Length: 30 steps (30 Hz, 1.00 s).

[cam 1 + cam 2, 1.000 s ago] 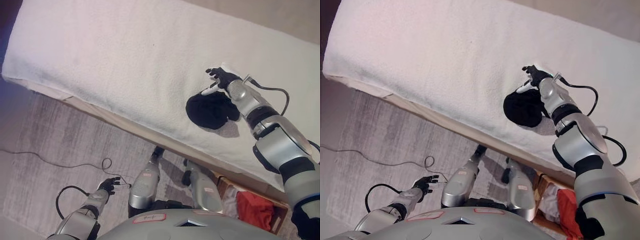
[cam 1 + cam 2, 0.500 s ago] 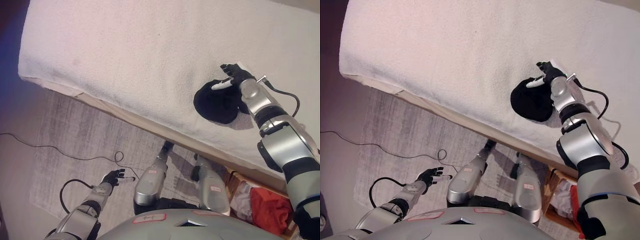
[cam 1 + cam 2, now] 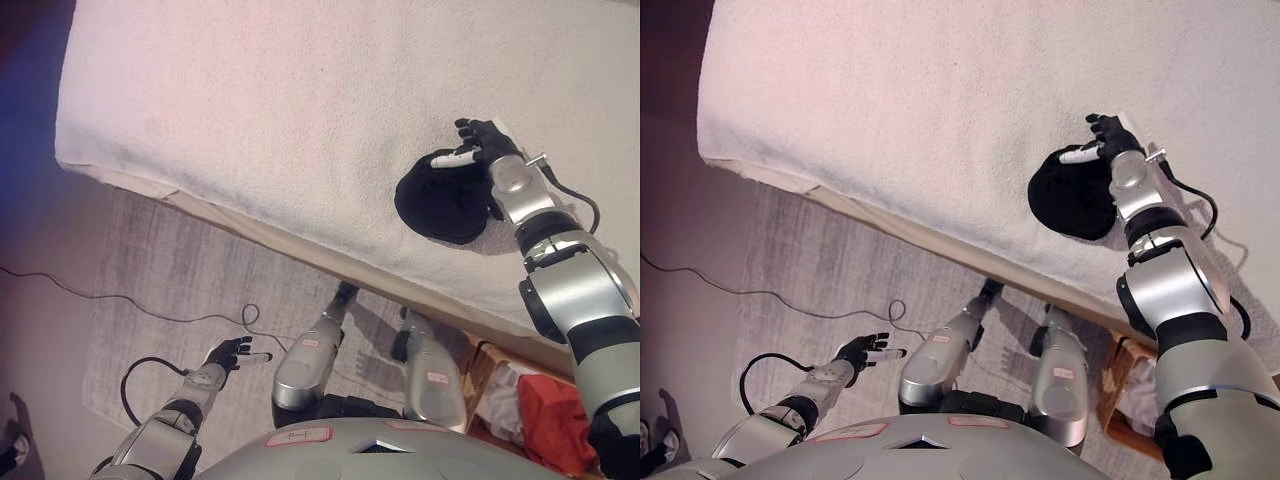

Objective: Put the clothes on the bed into the basket.

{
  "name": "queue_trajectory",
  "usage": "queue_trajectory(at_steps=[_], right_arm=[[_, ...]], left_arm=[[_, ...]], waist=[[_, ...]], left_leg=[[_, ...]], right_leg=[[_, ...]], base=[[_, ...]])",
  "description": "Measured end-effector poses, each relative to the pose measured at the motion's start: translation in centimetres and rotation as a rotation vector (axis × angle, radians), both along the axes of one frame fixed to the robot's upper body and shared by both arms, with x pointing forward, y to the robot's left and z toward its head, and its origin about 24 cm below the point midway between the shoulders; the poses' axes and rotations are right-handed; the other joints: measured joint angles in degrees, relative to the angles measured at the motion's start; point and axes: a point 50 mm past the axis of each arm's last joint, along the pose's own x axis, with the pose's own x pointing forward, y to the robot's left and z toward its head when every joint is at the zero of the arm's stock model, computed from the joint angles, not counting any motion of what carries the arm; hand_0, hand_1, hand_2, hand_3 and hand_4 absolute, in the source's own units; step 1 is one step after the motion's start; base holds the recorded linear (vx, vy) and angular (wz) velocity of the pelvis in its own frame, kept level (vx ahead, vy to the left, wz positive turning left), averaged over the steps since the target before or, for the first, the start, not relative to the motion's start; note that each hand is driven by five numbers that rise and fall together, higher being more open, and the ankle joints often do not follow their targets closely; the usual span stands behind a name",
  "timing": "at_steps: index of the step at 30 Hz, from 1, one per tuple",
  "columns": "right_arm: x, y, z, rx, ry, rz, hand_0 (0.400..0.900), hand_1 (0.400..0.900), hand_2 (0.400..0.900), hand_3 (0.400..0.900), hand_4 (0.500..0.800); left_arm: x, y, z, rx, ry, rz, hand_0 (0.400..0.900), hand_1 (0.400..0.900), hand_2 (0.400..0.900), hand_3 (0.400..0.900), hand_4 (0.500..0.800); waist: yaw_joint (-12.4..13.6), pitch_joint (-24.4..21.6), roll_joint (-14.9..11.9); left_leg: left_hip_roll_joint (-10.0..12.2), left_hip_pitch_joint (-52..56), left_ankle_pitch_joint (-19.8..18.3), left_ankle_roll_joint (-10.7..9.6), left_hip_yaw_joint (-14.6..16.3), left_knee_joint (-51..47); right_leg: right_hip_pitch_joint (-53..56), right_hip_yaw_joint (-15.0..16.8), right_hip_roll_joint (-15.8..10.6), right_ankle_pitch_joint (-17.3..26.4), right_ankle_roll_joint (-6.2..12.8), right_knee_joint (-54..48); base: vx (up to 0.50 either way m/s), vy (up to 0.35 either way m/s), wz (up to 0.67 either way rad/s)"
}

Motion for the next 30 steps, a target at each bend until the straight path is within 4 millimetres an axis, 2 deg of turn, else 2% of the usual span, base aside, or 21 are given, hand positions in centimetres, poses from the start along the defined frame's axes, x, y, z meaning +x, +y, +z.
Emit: queue_trajectory(at_steps=[1,3,11,30], right_arm=[[0.0,0.1,-0.1,0.004,-0.001,0.002,0.680,0.680,0.680,0.680,0.668],[0.0,0.1,-0.1,0.015,-0.012,0.002,0.400,0.400,0.400,0.400,0.500],[-0.2,-0.2,-0.4,0.077,-0.023,-0.025,0.400,0.400,0.400,0.400,0.500],[-0.6,-0.3,-1.2,0.143,-0.010,-0.050,0.400,0.400,0.400,0.400,0.500]], left_arm=[[0.0,0.0,0.0,0.000,0.000,0.000,0.900,0.900,0.900,0.900,0.800],[0.0,0.0,0.0,0.000,-0.001,-0.001,0.900,0.900,0.900,0.900,0.800],[0.3,-0.3,0.1,-0.010,-0.014,-0.006,0.900,0.900,0.900,0.900,0.800],[0.4,-0.7,0.0,-0.018,-0.012,-0.006,0.900,0.900,0.900,0.900,0.800]], waist=[[-0.2,0.0,0.1],[-0.5,-0.1,0.3],[-0.7,-0.6,1.3],[-1.2,-0.7,1.2]], left_leg=[[0.0,0.0,0.0,0.0,0.0,0.0],[0.0,0.1,0.0,0.0,0.2,0.0],[-0.1,0.4,0.0,0.0,1.1,0.0],[-0.1,1.8,0.0,0.0,2.8,0.0]], right_leg=[[0.0,0.0,0.0,0.0,0.00,0.0],[0.0,0.1,0.0,0.0,-0.01,0.0],[0.1,0.9,-0.1,0.0,-0.04,0.0],[0.7,2.0,-0.3,0.2,-0.29,0.9]], base=[[0.01,0.011,-0.06],[0.01,0.013,-0.05],[0.00,0.001,-0.01],[0.01,0.016,-0.06]])
